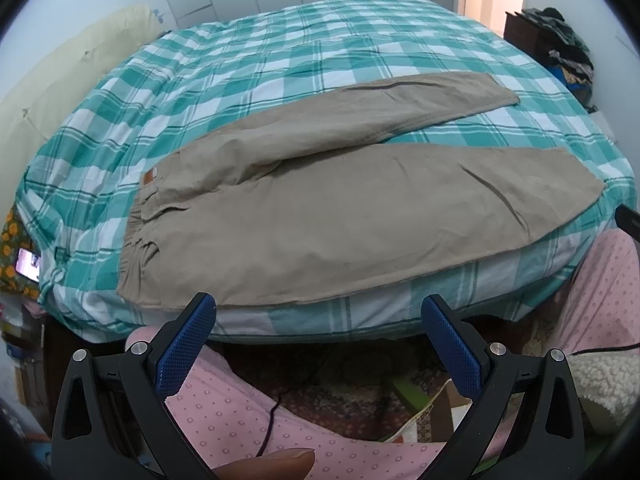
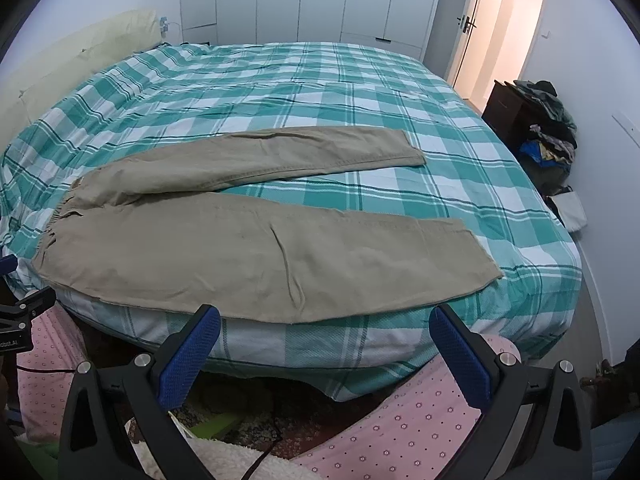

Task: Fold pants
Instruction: 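Move both tools toward the khaki trousers on the plaid bed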

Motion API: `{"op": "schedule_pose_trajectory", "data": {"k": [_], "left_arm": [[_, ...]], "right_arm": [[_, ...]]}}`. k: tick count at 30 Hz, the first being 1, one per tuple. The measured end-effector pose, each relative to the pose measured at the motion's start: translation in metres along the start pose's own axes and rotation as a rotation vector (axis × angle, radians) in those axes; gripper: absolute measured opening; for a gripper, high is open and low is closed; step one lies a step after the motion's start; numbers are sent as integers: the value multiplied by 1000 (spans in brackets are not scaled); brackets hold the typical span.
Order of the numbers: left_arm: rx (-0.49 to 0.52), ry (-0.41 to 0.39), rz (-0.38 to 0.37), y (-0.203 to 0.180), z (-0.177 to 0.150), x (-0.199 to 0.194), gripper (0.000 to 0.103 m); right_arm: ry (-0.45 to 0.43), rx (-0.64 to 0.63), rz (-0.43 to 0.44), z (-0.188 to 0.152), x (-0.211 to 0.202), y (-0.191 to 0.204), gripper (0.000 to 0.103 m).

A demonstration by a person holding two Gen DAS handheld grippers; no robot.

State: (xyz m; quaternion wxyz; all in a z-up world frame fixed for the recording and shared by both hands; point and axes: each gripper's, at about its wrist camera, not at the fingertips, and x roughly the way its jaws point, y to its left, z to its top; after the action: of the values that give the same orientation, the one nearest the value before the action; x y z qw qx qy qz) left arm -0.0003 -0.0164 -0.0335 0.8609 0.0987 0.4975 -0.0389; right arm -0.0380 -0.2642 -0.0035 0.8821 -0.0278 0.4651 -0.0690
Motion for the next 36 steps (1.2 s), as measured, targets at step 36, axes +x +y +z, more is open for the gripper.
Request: {"op": "schedule_pose_trajectory", "data": {"k": [36], "left_arm": [[0,43,-3,-3,-4,17,102]], "right_arm": [[35,4,7,-9,9,-1,103]]}}
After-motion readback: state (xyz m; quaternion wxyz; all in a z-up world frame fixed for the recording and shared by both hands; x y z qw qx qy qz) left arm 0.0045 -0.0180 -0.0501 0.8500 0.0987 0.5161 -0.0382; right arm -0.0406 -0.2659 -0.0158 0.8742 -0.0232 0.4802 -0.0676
